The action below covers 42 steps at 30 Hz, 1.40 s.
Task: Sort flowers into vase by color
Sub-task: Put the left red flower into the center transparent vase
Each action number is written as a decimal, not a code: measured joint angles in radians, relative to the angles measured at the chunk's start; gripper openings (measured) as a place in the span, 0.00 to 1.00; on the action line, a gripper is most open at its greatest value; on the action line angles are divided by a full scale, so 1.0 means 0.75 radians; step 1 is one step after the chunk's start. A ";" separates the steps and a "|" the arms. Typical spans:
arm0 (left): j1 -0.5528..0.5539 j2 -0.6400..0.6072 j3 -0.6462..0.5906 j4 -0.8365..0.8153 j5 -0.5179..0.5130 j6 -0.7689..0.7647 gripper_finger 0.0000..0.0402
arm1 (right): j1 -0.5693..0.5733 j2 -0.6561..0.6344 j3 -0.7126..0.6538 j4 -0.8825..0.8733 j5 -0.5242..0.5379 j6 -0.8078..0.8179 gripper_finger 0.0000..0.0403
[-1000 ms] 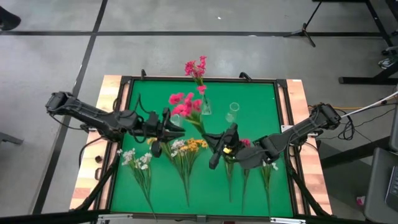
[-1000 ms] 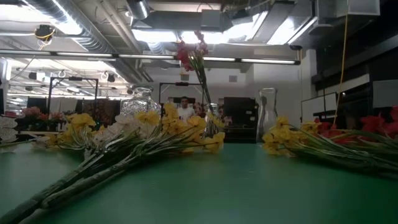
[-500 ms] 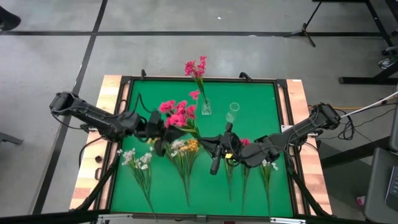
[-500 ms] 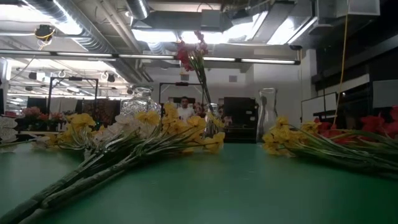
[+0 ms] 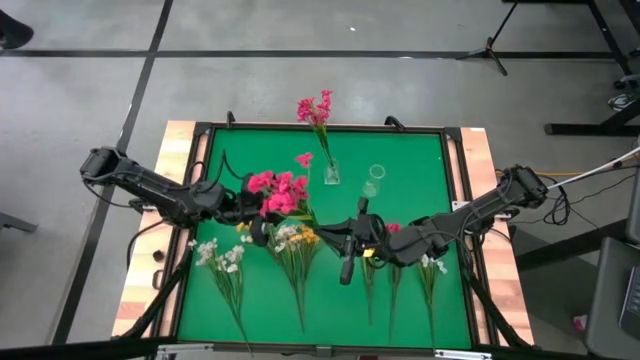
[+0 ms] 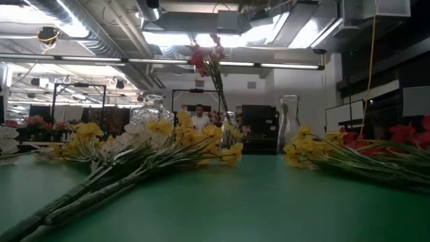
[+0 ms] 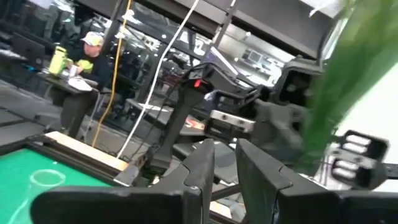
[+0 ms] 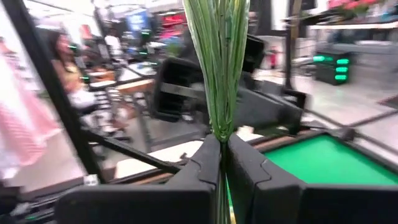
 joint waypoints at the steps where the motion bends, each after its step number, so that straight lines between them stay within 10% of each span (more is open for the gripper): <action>1: 0.004 0.000 0.000 0.002 0.021 0.005 0.16 | -0.008 0.000 0.000 0.012 -0.027 -0.001 0.04; 18: 0.015 0.000 0.000 0.033 0.264 0.104 0.49 | -0.096 0.000 0.000 0.114 -0.171 -0.034 0.04; 42: 0.015 0.105 0.000 0.213 0.263 0.107 0.49 | -0.181 0.043 0.001 0.210 -0.286 -0.018 0.04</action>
